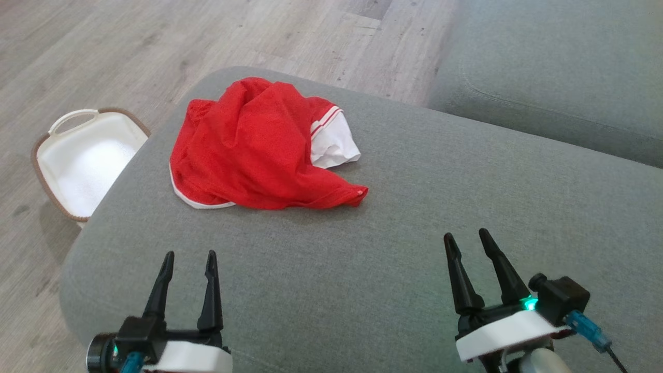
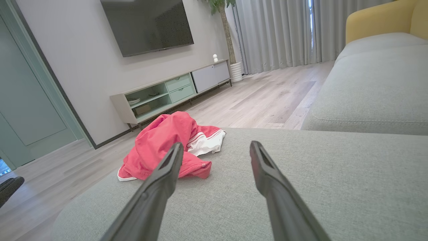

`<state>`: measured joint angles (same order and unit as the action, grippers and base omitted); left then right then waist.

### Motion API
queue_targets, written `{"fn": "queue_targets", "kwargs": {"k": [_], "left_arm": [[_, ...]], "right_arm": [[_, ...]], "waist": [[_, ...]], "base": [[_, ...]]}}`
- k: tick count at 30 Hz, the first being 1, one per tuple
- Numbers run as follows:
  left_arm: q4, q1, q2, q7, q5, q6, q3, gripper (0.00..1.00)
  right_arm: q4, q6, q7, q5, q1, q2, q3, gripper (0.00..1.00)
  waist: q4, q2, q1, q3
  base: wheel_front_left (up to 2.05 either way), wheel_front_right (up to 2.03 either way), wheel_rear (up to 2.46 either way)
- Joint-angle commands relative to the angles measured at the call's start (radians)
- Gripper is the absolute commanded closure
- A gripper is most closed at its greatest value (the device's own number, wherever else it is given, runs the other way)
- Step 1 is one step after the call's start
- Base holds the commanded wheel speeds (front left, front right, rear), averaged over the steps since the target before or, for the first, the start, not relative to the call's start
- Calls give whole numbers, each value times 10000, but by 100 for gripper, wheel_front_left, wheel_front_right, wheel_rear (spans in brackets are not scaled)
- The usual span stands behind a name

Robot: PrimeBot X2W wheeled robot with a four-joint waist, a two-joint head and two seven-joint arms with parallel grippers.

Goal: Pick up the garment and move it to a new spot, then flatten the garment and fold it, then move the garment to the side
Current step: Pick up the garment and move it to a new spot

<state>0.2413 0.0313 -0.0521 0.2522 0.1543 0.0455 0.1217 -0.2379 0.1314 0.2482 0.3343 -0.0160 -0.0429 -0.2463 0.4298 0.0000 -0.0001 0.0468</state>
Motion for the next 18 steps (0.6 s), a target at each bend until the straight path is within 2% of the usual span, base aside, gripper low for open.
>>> {"fn": "queue_targets", "kwargs": {"k": [1,11,15,18], "left_arm": [[-393,-213,16,95,-105,71,-415,0],[-598,-500,-178,95,-313,143,-875,0],[-640,-1324,-659,95,-365,256,-1211,0],[-306,-2390,-1238,50,-423,433,-1263,0]], "right_arm": [[346,-7,136,56,102,-73,-238,0],[326,-7,136,-90,247,-73,-295,0],[448,-7,136,-434,464,-73,-158,0],[611,-7,136,-739,676,-73,51,0]], "waist": [[100,0,1,-8],[-98,0,1,-469],[-374,0,1,-1033],[-555,0,1,-1553]], "base": [[0,0,0],[0,0,0],[0,0,0],[0,0,0]]}}
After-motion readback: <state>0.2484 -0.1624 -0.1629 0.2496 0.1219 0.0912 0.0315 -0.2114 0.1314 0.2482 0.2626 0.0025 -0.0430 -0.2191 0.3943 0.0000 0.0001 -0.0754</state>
